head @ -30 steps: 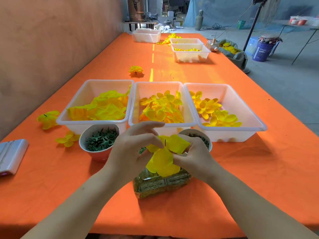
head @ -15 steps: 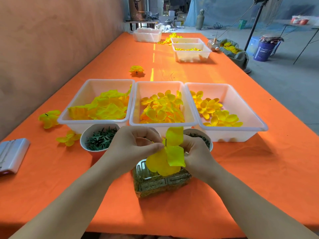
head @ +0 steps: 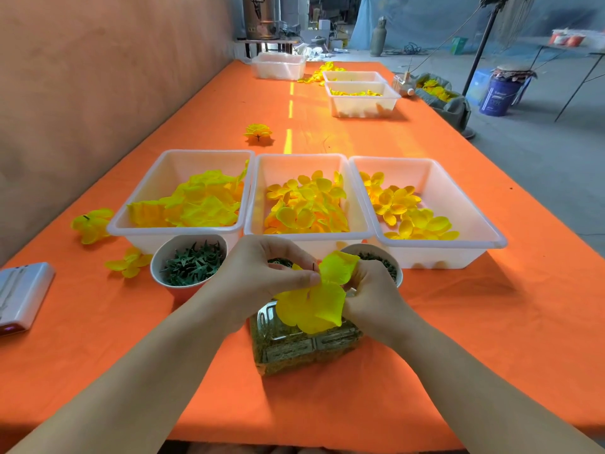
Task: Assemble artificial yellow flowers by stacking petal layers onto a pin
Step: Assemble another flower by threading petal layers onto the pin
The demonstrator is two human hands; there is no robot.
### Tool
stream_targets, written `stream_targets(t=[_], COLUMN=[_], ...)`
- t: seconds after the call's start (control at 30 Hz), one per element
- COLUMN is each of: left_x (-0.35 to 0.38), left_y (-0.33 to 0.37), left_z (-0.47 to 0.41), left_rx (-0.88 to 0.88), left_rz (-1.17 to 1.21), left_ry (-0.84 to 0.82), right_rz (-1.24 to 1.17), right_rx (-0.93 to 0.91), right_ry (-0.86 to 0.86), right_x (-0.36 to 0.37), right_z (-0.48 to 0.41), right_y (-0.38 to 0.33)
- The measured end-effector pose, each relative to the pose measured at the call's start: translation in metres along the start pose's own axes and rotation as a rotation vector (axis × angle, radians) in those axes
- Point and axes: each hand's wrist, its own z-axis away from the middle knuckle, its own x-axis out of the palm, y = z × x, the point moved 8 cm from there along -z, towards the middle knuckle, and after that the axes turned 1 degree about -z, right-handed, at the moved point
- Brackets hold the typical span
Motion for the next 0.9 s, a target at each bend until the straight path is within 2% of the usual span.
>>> stream_targets(t=[0.13,0.27,0.4,0.9], left_x=[0.002,0.005,0.007,0.005], left_y=[0.004,0.012,0.015,0.0], left_z=[-0.001,-0.003,-0.006,-0.01], left_rx=[0.028,0.064,0.039,0.02], left_rz=[-0.213,-0.324,-0.338,-0.431], left_ry=[-0.016,-0.075,-0.127,-0.114], right_rz=[0.078,0.098,0.09,0.134], right_rx=[-0.016,-0.004,0.052,0.122], right_ry=[0.038,0.008,-0.079,-0.096], right_x=[-0.003,-0.005,-0.007,-0.011], right_z=[0.0,0.0,0.0,-0.008], right_y=[-0.001,-0.005,-0.009,-0.005])
